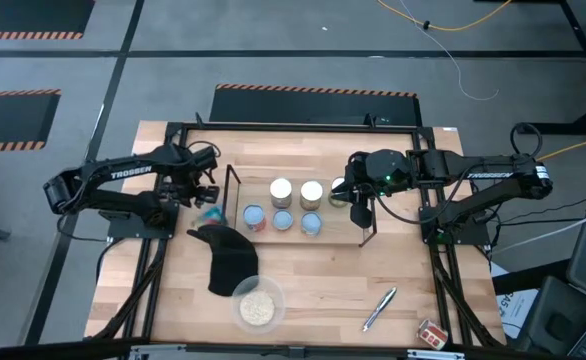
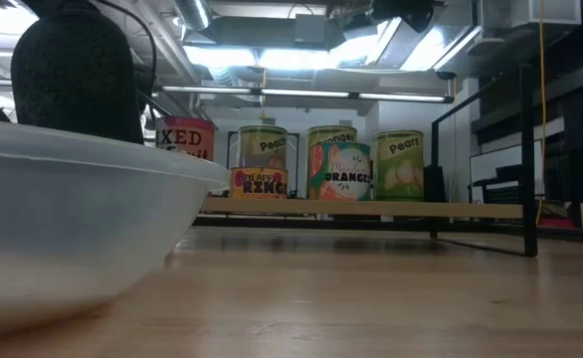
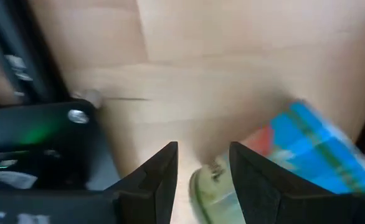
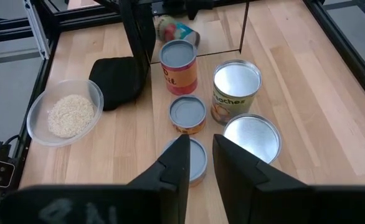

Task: Pick and place cans onto a shelf
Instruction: Put the large canned tomatoes on the shelf

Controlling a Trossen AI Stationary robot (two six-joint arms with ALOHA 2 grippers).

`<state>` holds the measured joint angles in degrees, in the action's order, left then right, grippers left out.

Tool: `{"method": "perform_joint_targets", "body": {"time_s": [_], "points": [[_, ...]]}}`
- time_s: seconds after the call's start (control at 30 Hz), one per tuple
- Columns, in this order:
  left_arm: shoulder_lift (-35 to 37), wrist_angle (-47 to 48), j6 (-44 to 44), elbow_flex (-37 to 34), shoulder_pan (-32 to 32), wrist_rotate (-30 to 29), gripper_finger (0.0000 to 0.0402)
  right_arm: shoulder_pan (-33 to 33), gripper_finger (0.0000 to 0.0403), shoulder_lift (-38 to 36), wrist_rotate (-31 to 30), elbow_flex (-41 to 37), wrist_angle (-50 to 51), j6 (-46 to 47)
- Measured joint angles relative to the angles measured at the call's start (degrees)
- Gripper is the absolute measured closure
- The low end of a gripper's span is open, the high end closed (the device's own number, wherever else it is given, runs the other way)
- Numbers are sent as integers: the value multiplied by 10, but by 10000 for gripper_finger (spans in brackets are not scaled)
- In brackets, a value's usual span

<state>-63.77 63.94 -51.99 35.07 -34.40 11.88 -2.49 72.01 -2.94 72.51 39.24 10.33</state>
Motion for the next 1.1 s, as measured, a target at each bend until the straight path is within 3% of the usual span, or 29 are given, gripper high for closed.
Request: {"method": "perform_joint_targets", "body": {"time_s": [0.33,0.6,0.87,1.1], "points": [[2,-21,10,-15,-1,57,264,0,328,0,0,0,0,0],[2,1,78,58,-1,52,264,0,328,0,0,0,0,0],[2,144,125,154,20,45,264,0,328,0,0,0,0,1],[14,260,77,168,106,6,264,0,328,0,0,0,0,1]]}}
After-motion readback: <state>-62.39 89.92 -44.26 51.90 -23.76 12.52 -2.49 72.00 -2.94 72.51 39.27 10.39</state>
